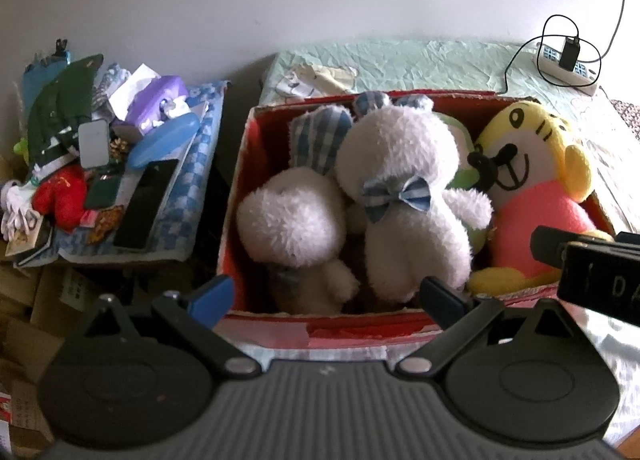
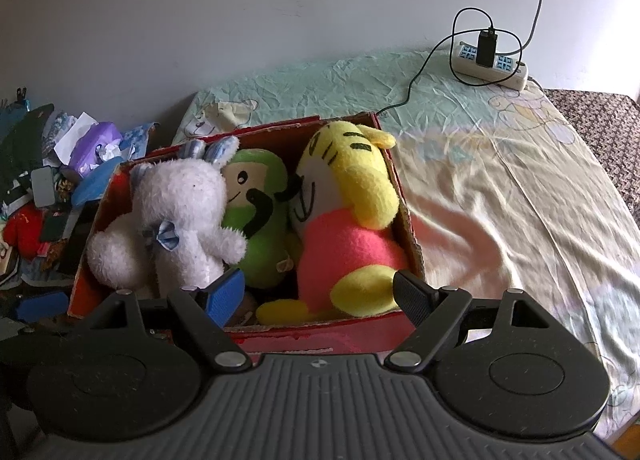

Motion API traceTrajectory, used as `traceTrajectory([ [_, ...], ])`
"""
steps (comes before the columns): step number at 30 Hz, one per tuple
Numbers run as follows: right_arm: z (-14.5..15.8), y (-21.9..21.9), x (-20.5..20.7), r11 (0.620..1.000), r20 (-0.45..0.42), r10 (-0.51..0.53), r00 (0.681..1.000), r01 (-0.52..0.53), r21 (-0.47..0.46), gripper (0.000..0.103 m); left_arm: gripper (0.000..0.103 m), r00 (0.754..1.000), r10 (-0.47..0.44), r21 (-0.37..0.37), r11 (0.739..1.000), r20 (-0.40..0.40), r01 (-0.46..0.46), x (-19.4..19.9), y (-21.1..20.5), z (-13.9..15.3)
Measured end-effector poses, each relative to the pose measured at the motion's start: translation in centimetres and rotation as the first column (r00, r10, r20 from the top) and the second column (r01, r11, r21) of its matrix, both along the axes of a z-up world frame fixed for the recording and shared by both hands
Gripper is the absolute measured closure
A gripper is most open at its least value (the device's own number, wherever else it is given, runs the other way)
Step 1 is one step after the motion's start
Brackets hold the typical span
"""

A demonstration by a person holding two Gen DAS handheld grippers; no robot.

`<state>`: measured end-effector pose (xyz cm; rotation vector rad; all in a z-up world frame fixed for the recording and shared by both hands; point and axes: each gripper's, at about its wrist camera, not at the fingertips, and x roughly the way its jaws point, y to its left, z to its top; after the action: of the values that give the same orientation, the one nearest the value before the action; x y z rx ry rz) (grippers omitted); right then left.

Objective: Organize objects

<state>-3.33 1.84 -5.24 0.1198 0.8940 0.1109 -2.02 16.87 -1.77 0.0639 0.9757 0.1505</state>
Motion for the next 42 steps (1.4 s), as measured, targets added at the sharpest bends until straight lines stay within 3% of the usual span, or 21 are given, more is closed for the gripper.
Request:
traceTrajectory([
  [31, -0.3, -0.3, -1.6, 1.000, 0.005, 0.005, 1.000, -0.005, 0.031, 0.019, 0.003, 1.000, 0.014, 0.004, 1.000, -0.005, -0.014, -1.5, -0.1, -0.6],
  [42, 0.7, -0.1, -1.4, 1.000, 0.038, 0.012, 0.999, -0.013, 0.021, 0.019, 0.003, 1.000, 0.011, 0.017, 1.000, 0.019, -0.012, -1.3, -0.2, 0.6],
])
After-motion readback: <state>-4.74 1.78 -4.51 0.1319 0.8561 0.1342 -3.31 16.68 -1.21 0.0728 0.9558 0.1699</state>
